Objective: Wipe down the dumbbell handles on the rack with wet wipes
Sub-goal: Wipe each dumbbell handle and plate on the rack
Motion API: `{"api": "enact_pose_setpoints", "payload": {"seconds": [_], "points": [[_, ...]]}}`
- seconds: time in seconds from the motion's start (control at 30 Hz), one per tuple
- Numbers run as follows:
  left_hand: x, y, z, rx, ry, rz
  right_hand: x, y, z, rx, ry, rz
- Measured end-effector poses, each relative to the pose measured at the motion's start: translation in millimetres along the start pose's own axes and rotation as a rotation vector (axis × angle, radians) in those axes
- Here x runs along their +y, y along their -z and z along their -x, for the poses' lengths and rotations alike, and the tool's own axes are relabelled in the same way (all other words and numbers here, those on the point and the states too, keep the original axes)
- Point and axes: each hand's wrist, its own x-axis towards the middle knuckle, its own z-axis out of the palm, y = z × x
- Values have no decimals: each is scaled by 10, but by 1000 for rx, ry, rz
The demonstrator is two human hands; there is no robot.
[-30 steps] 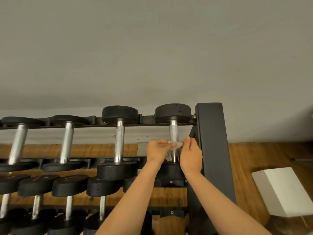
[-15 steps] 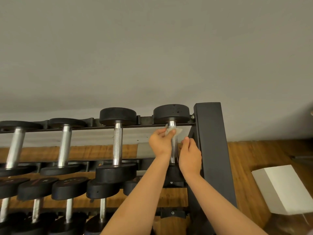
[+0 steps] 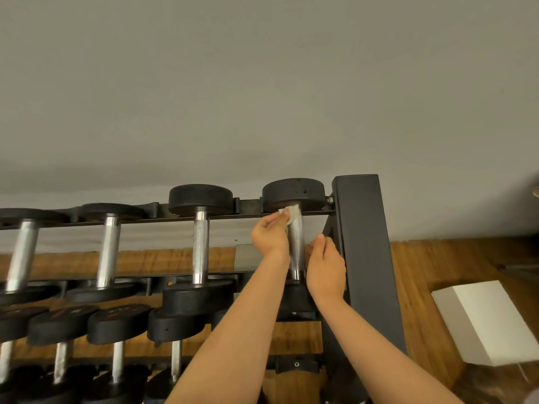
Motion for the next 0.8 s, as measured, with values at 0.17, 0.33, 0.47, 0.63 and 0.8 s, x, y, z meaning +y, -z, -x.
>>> {"api": "enact_pose_setpoints", "payload": {"seconds": [0.17,0.33,0.47,0.63,0.8], "points": [[53,4,2,-62,54,-3,6,7,4,-6,-3,-11],[44,57,-21,-122,-93,-166,-21,19,19,-2,-6,-21],[65,216,-76,-258,-233,-447,-48,27,31,8,-10,-30],[53,475,-48,-454,-200,-737,-53,32,37,-2,5,-26],[67,636,74,-630,-288,-1082,-55,29,41,-11,7,-18]]}}
